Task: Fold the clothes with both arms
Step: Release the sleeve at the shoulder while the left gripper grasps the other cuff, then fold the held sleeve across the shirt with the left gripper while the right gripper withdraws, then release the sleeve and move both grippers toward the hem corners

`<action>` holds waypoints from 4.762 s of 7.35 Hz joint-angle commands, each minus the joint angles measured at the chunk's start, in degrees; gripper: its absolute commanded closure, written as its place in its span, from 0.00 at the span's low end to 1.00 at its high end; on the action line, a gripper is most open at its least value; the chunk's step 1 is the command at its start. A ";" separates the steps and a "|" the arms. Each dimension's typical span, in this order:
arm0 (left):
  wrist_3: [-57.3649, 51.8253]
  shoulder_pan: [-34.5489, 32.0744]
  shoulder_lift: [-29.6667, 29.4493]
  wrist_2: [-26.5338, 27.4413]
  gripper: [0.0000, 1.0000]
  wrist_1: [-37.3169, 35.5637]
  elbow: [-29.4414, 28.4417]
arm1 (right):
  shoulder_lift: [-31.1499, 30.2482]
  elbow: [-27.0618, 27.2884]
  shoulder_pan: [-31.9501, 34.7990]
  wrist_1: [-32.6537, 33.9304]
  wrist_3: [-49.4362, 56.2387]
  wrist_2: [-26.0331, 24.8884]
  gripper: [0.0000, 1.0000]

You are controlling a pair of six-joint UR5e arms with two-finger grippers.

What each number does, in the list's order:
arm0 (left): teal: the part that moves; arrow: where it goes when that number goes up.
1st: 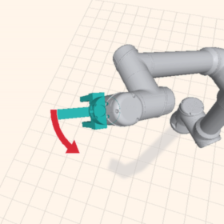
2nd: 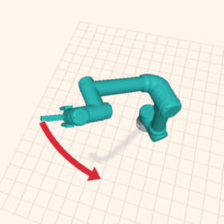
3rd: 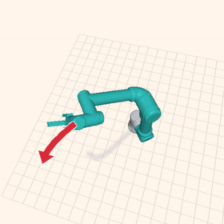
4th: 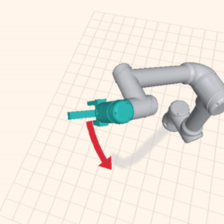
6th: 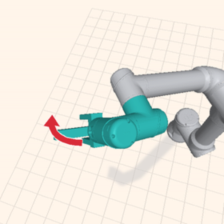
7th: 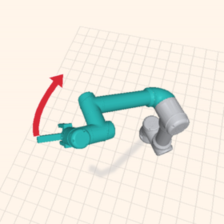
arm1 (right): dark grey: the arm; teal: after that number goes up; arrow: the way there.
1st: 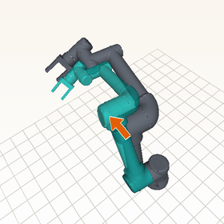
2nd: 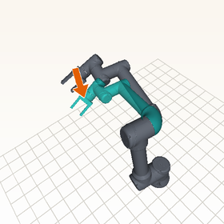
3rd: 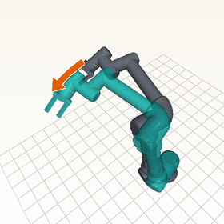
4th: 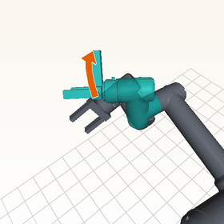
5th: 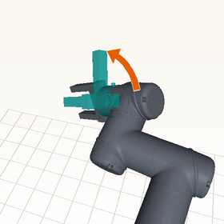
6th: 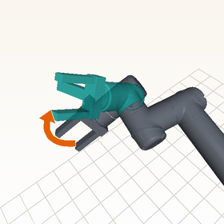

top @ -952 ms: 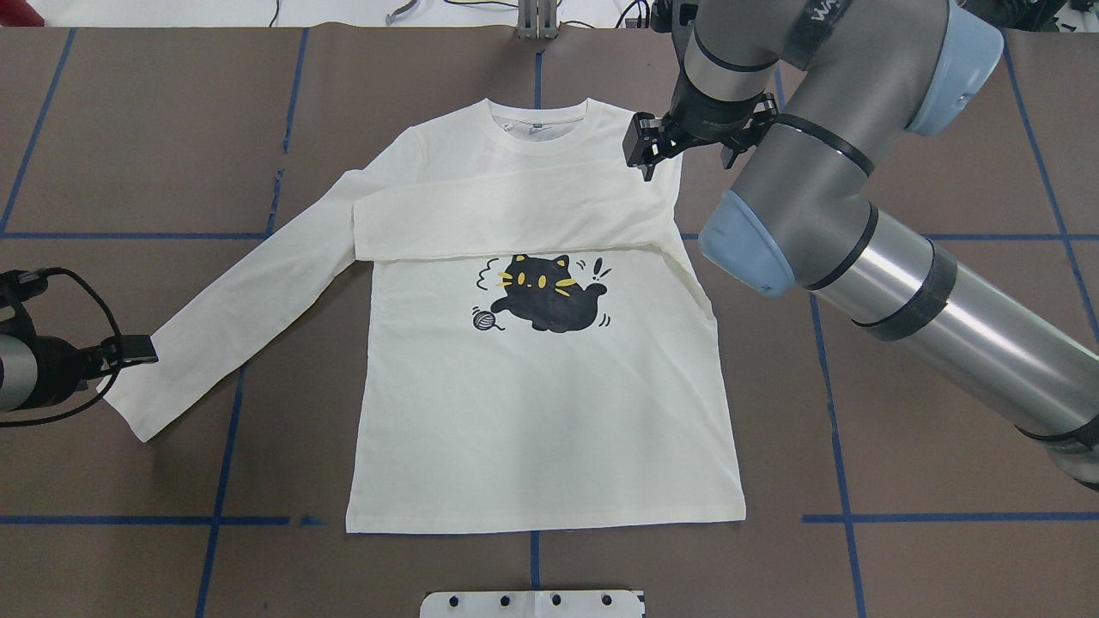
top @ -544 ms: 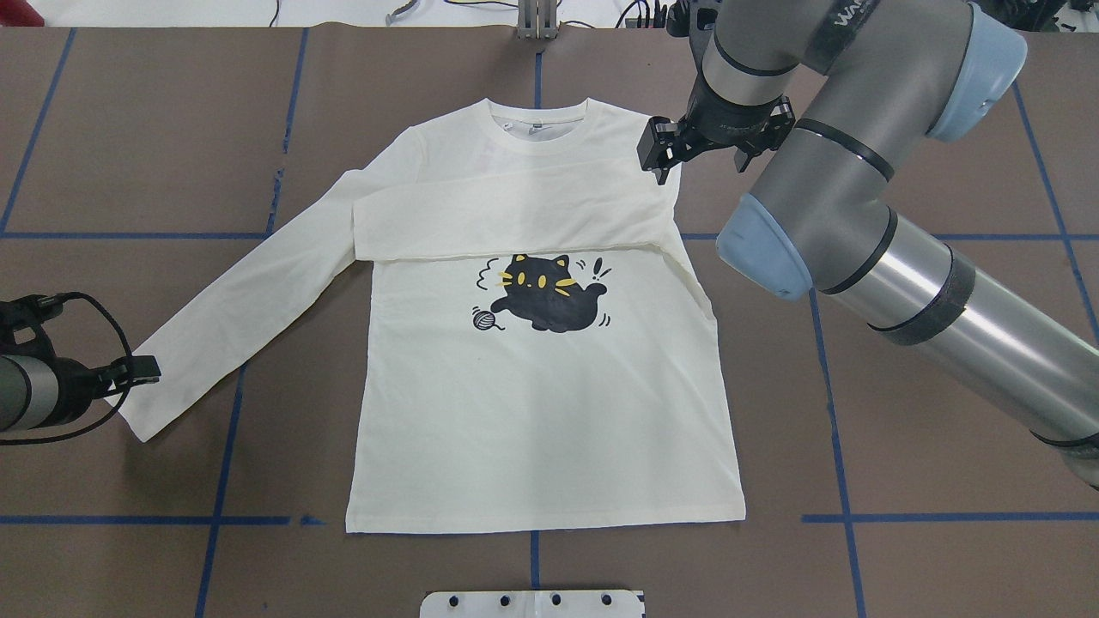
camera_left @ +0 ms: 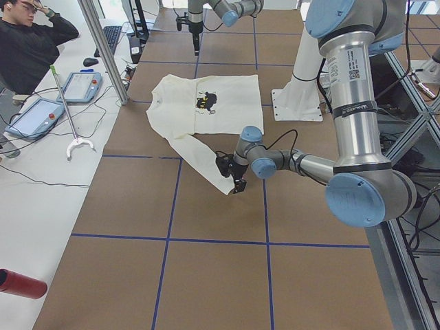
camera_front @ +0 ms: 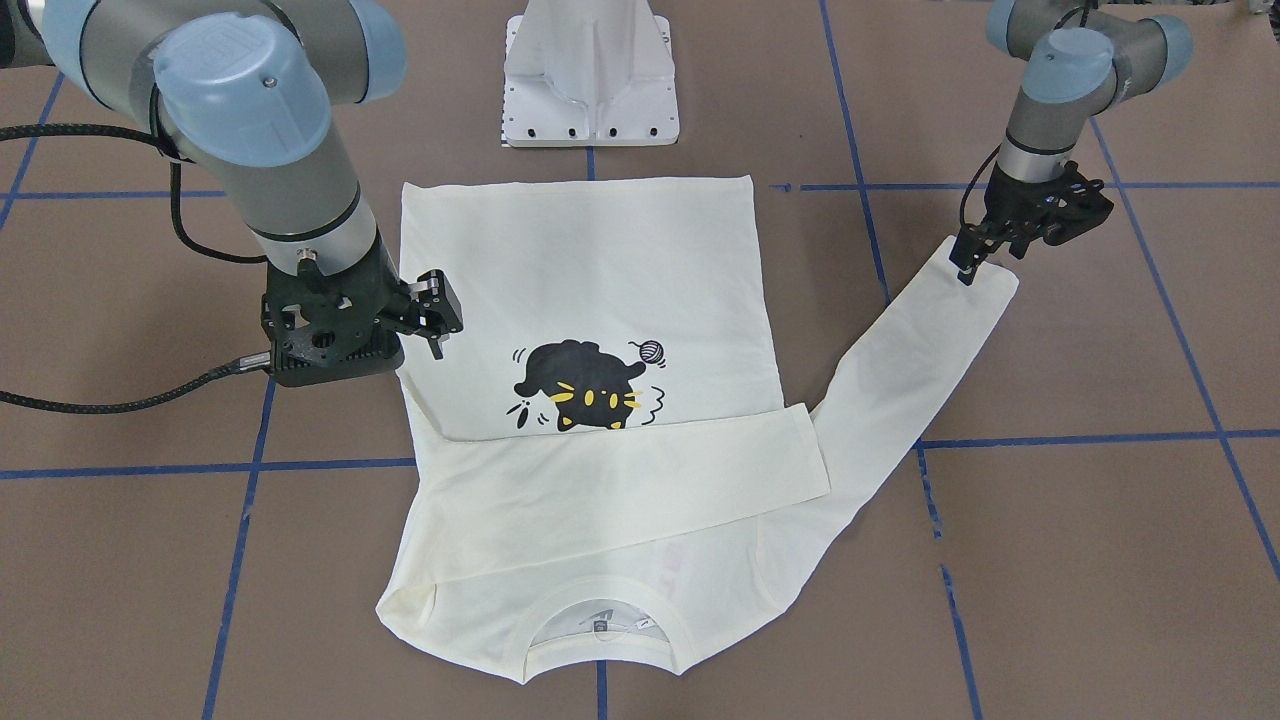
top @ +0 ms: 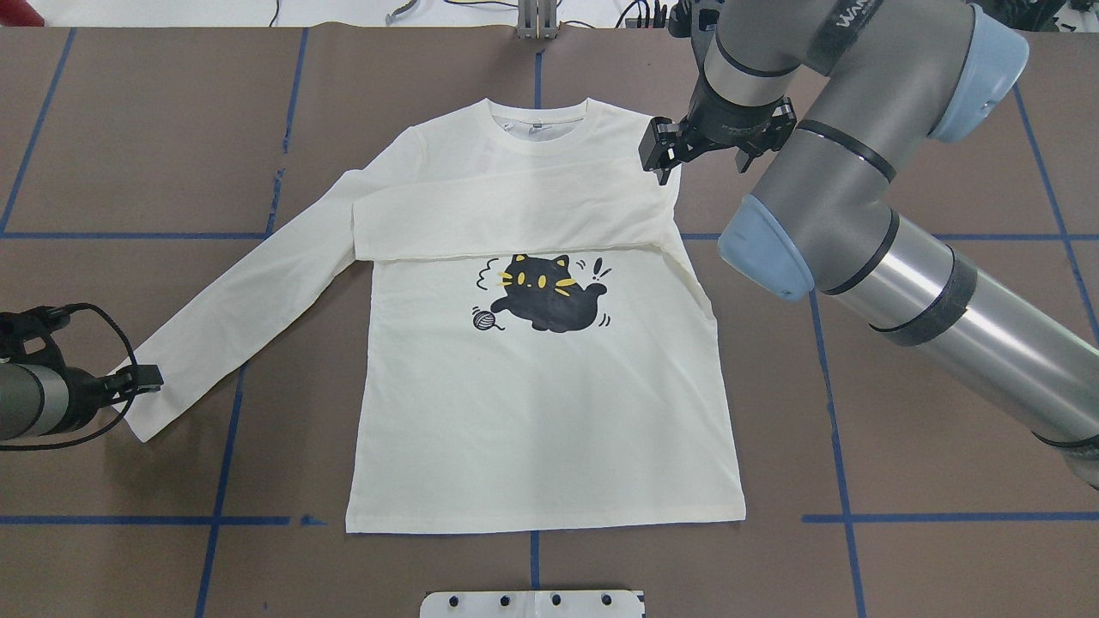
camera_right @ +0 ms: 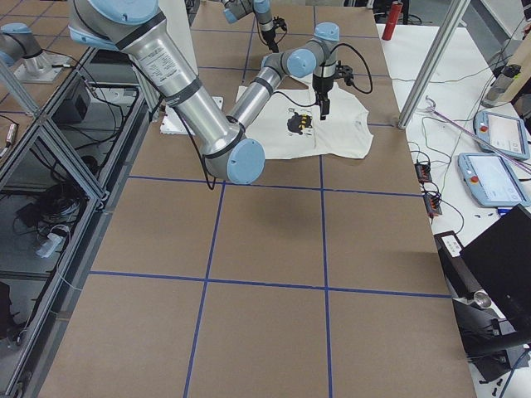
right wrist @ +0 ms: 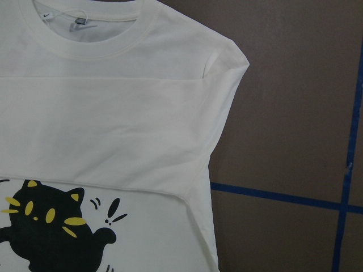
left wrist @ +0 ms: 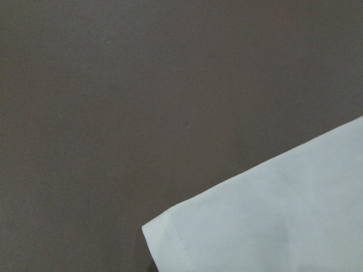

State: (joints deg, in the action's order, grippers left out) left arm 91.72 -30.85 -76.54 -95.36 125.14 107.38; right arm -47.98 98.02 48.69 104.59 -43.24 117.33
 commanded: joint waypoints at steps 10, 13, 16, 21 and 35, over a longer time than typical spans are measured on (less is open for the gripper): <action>2.94 1.14 -0.89 -0.62 1.00 -1.72 5.19 | -0.01 0.33 0.27 0.00 -0.01 0.62 0.00; -2.47 -3.65 -11.12 -4.66 1.00 -12.08 7.06 | -6.21 6.27 0.53 0.35 -0.01 1.31 0.00; -12.43 -17.01 -29.91 -10.68 1.00 -24.91 3.74 | -18.16 14.97 0.79 0.35 0.08 2.28 0.00; -2.92 -17.25 -73.95 -16.27 1.00 -21.82 -33.91 | -24.79 18.96 0.79 -0.09 -0.01 2.29 0.00; -6.16 -5.89 -67.41 -8.53 0.00 -11.75 -35.09 | -22.94 19.22 -8.75 -10.33 -18.92 -0.24 0.00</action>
State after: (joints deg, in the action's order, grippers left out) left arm 90.64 -36.59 -152.67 -101.87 123.17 57.74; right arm -70.71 117.06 44.41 99.59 -54.12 118.86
